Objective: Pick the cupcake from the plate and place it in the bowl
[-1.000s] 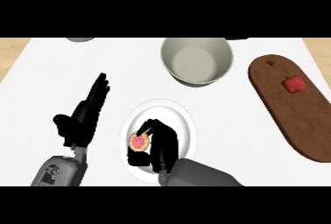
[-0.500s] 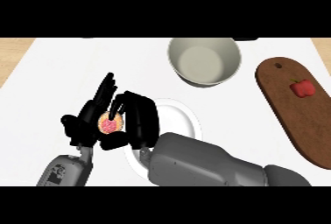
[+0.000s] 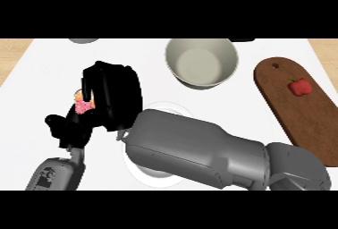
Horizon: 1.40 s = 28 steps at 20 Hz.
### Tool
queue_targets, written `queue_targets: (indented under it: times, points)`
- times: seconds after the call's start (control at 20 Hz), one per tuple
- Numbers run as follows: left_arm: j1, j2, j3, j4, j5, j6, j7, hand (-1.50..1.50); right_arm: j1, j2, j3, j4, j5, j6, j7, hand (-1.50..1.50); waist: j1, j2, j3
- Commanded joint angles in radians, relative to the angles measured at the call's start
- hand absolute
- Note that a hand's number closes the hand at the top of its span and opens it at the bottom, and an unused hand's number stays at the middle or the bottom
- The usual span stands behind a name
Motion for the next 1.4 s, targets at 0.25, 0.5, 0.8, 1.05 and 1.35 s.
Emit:
queue_targets:
  times: [0.25,0.5,0.8,1.05,1.35]
  points:
    - [0.026,0.001,0.003,0.056,0.001,-0.043,-0.046,0.0,-0.297,0.01,-0.165,0.157,0.014,0.172,0.21,1.5,-0.006,0.006,-0.001]
    - [0.037,-0.035,-0.023,0.047,-0.015,-0.027,-0.024,0.0,-0.342,0.01,-0.217,0.243,0.049,0.163,0.241,1.5,-0.014,0.005,0.0]
    - [0.02,-0.008,-0.001,-0.04,0.0,-0.042,0.048,0.0,-0.328,-0.013,-0.331,0.361,0.016,0.237,0.114,1.5,-0.014,0.008,0.001]
    - [0.023,-0.03,-0.01,-0.043,-0.013,-0.024,0.047,0.0,-0.278,-0.04,-0.288,0.493,0.055,0.31,0.075,1.5,-0.009,0.01,0.001]
    - [0.018,-0.014,0.021,0.014,-0.017,-0.04,-0.005,0.0,-0.213,-0.092,-0.256,0.608,0.1,0.39,-0.036,1.5,-0.013,0.016,0.0]
